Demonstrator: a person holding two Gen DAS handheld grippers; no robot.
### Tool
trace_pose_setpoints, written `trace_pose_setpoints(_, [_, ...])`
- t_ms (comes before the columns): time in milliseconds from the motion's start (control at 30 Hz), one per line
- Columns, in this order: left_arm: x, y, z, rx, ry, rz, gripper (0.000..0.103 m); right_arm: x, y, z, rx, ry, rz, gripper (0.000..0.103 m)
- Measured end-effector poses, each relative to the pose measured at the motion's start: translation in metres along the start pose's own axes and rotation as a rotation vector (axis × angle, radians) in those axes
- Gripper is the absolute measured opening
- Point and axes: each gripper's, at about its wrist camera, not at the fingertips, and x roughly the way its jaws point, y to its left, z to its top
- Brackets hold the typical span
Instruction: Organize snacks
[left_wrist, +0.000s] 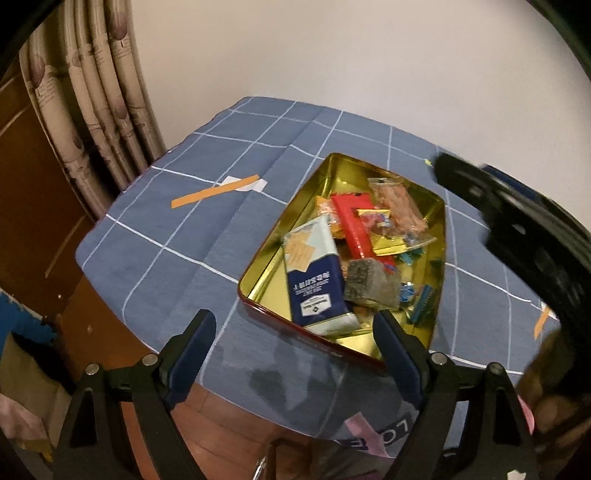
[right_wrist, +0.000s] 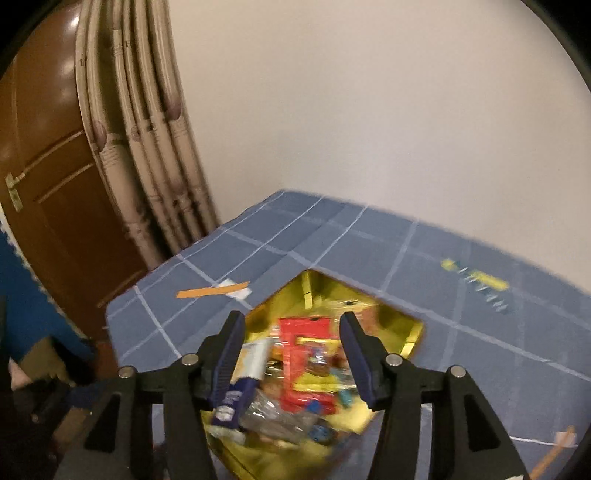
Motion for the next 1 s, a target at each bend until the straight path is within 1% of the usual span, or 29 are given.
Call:
trace_pose_setpoints(33, [-0.003,-0.001,-0.001,0.003,-0.011,-0.008,0.085,-0.009,0.000,-0.003,-0.006,-0.021,-0.024,0.056])
trace_pose_setpoints(67, [-0.006,-0.002,-0.001,0.007,-0.019,-0.014,0.085,-0.019,-0.002,-0.006,-0.008,-0.042,-0.047,0.059])
trace_pose_setpoints(133, [-0.014,-0.007,-0.003,0.022,-0.050,-0.023,0.085,-0.040,-0.005,-0.012,-0.005,-0.094,-0.101,0.061])
trace_pose_setpoints(267, [-0.029,-0.014,-0.004,0.052,-0.107,-0.032,0.086,-0.076,-0.005,-0.019,-0.012,-0.172,-0.170,0.065])
trace_pose_setpoints(300, [-0.032,-0.016,-0.004,0.057,-0.120,-0.037,0.087,-0.083,-0.004,-0.021,-0.017,-0.185,-0.176,0.066])
trace_pose_setpoints(367, [-0.039,-0.018,-0.004,0.061,-0.149,-0.043,0.092,-0.094,-0.001,-0.024,-0.030,-0.200,-0.191,0.066])
trace_pose_setpoints(400, [-0.043,-0.019,-0.005,0.060,-0.166,-0.042,0.093,-0.100,0.000,-0.026,-0.036,-0.213,-0.207,0.066])
trace_pose_setpoints(500, [-0.060,-0.019,-0.005,0.047,-0.229,-0.053,0.096,-0.114,0.004,-0.031,-0.044,-0.227,-0.213,0.066])
trace_pose_setpoints(567, [-0.070,-0.020,-0.006,0.044,-0.260,-0.035,0.099,-0.122,0.006,-0.033,-0.051,-0.236,-0.223,0.067])
trace_pose_setpoints(633, [-0.081,-0.023,-0.005,0.054,-0.298,-0.019,0.100,-0.133,0.005,-0.037,-0.044,-0.252,-0.224,0.067])
trace_pose_setpoints(667, [-0.088,-0.024,-0.005,0.053,-0.320,-0.015,0.102,-0.139,0.004,-0.037,-0.038,-0.259,-0.225,0.067])
trace_pose_setpoints(733, [-0.103,-0.025,-0.005,0.046,-0.361,-0.021,0.102,-0.153,0.000,-0.038,-0.025,-0.279,-0.233,0.067])
trace_pose_setpoints(800, [-0.111,-0.025,-0.005,0.045,-0.384,-0.020,0.102,-0.168,-0.005,-0.038,-0.011,-0.309,-0.236,0.069])
trace_pose_setpoints(867, [-0.118,-0.029,-0.005,0.059,-0.404,0.004,0.102,-0.183,-0.011,-0.038,-0.003,-0.332,-0.253,0.072])
trace_pose_setpoints(1000, [-0.125,-0.035,-0.007,0.079,-0.404,0.001,0.102,-0.206,-0.023,-0.043,0.007,-0.362,-0.284,0.076])
